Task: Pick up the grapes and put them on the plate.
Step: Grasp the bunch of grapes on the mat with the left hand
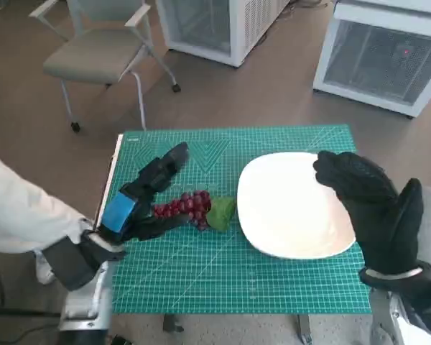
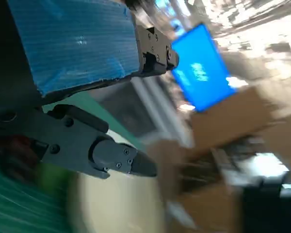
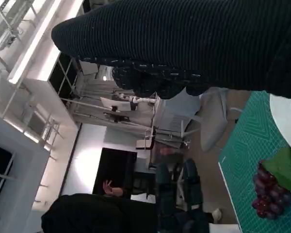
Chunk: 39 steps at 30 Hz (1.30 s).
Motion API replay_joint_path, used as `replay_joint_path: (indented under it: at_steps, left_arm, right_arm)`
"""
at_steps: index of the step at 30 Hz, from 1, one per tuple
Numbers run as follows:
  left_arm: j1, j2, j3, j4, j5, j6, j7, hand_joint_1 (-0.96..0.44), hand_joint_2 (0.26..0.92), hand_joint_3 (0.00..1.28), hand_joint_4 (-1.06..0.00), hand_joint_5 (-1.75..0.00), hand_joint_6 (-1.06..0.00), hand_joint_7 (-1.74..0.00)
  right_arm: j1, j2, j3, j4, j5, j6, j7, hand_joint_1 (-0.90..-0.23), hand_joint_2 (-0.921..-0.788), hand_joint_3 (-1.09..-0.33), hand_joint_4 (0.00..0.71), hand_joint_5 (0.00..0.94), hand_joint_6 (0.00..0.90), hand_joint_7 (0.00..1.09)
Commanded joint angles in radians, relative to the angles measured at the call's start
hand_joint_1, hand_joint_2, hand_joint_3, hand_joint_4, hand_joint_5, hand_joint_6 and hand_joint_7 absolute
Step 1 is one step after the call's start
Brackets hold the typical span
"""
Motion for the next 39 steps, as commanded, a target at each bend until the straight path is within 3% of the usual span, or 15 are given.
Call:
replay_joint_path:
  at_steps: [1,12,22,31,39]
  left_arm:
    - [0.075,0.135,-0.076,-0.306,0.389,0.167,0.049,-0.34,0.738,0.0,0.0,0.0,-0.07,-0.01]
    - [0.061,0.149,-0.167,-0.414,0.437,0.436,-0.077,-0.39,0.72,0.0,0.0,0.0,-0.11,-0.02]
    - [0.018,0.141,-0.271,-0.414,0.509,0.587,-0.086,-0.42,0.73,0.0,0.0,0.0,-0.14,-0.02]
    - [-0.077,0.098,-0.389,-0.272,0.6,0.698,-0.052,-0.33,0.731,0.0,-0.04,-0.01,-0.19,-0.02]
    - [-0.201,0.047,-0.478,-0.04,0.653,0.747,0.01,-0.29,0.731,0.0,-0.07,-0.01,-0.2,-0.01]
  right_arm:
    - [0.036,-0.004,-0.006,-0.003,0.005,0.028,-0.005,-0.347,-0.921,-0.606,0.413,0.821,0.236,0.98]
    - [0.039,0.0,-0.007,-0.002,0.002,0.027,-0.005,-0.348,-0.921,-0.605,0.411,0.827,0.234,0.99]
    - [0.037,0.001,-0.009,0.001,0.001,0.027,-0.007,-0.345,-0.921,-0.607,0.408,0.83,0.232,0.99]
    - [0.036,0.002,-0.011,0.005,0.001,0.027,-0.007,-0.345,-0.921,-0.607,0.407,0.833,0.231,0.99]
    - [0.037,0.002,-0.01,0.006,-0.001,0.026,-0.007,-0.345,-0.921,-0.607,0.406,0.834,0.231,0.99]
